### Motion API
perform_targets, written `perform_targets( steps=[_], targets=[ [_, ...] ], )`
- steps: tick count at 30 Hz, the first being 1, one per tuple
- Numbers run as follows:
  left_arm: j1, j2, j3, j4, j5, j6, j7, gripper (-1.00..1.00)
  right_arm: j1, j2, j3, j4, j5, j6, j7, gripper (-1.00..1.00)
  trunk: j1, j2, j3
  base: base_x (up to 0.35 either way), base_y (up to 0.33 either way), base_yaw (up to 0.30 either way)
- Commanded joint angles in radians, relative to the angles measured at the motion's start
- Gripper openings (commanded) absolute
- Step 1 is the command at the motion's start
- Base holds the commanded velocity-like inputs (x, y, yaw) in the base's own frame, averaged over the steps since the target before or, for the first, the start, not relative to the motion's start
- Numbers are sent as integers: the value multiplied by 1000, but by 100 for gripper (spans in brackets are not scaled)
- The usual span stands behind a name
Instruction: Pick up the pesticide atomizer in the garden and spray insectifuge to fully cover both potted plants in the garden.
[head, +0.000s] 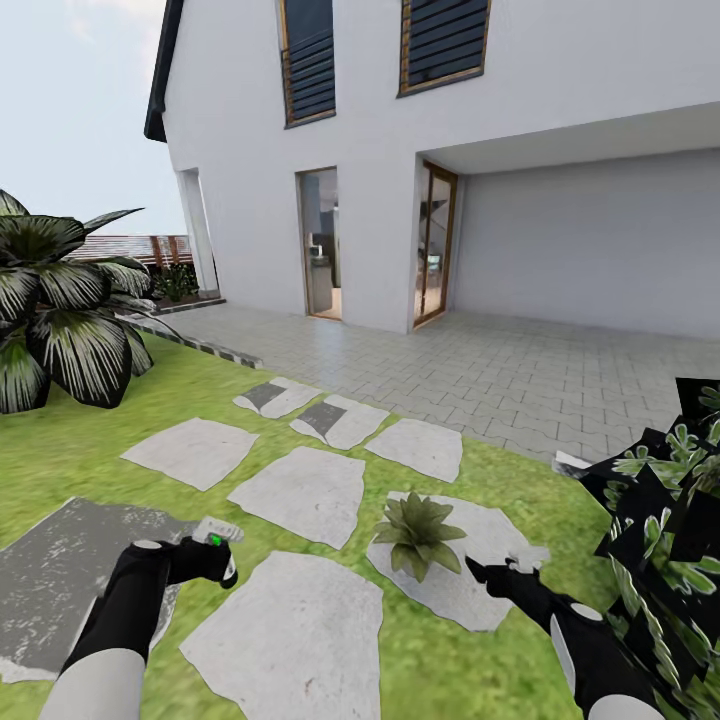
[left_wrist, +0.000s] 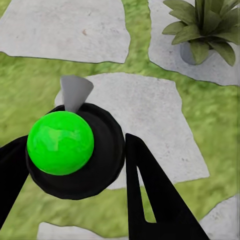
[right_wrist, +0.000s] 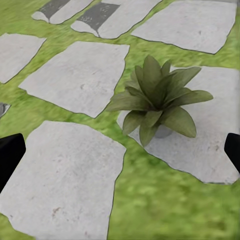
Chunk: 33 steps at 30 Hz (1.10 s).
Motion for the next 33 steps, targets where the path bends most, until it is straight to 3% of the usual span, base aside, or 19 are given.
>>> perform_targets(
  steps=[1, 33],
  targets=[
    [-1, -2, 4, 0, -4, 6, -8, -100, -1, 1, -5, -1, 5, 5, 8, 100, 0, -1, -1, 0, 0, 0],
    [-1, -8, 3, -1, -3, 9, -13, -100, -1, 0, -6, -3, 1, 19, 9, 100, 0, -1, -1, 0, 0, 0]
  ],
)
